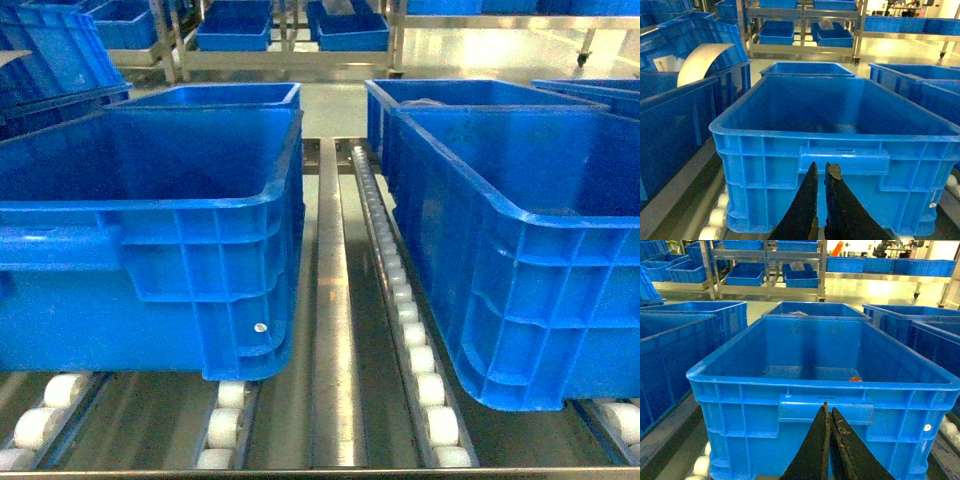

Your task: Sort blue parts and orange caps into right shelf containers

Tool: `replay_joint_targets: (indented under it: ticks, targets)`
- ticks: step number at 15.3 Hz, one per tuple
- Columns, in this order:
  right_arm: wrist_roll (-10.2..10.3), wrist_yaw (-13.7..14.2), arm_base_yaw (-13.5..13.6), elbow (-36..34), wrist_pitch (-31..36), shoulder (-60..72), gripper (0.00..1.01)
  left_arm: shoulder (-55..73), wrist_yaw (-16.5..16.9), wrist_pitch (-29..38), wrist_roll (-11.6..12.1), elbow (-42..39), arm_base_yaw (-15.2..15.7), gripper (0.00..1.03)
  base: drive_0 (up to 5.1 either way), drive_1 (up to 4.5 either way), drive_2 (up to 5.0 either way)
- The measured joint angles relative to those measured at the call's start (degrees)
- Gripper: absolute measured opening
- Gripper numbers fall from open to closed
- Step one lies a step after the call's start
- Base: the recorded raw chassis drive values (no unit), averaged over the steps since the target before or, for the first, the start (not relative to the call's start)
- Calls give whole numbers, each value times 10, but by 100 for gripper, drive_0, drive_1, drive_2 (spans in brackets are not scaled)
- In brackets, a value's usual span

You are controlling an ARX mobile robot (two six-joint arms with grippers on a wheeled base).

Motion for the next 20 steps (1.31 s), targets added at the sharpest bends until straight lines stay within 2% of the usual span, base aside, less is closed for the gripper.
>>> replay_joint_targets:
  ticks: [4, 10, 11, 12, 15, 17, 20]
  targets:
    - [0, 0, 0, 0, -73, -76, 2, -82, 0, -79, 0, 0, 0, 2, 0, 0, 0]
    - [0, 0, 0, 0, -148, -151, 2, -161, 0, -158, 0, 0, 0, 2, 0, 0, 0]
    - [0, 0, 0, 0, -214, -191, 2, -170, 0, -166, 0, 0, 0, 2, 0, 0, 0]
    - [0, -1, 0, 0, -247, -219, 2, -189, -1, -195, 0, 0, 0, 2, 0, 0, 0]
    - [0, 0, 0, 2, -238, -246, 2, -250, 1, -270, 0, 0, 0, 2, 0, 0, 0]
    - [0, 0, 0, 2, -246, -246, 2, -261, 2, -254, 0, 1, 0, 2, 0, 0, 0]
    - [1, 0, 0, 0, -250, -246, 2, -261, 0, -267, 0, 0, 0, 2, 0, 0, 0]
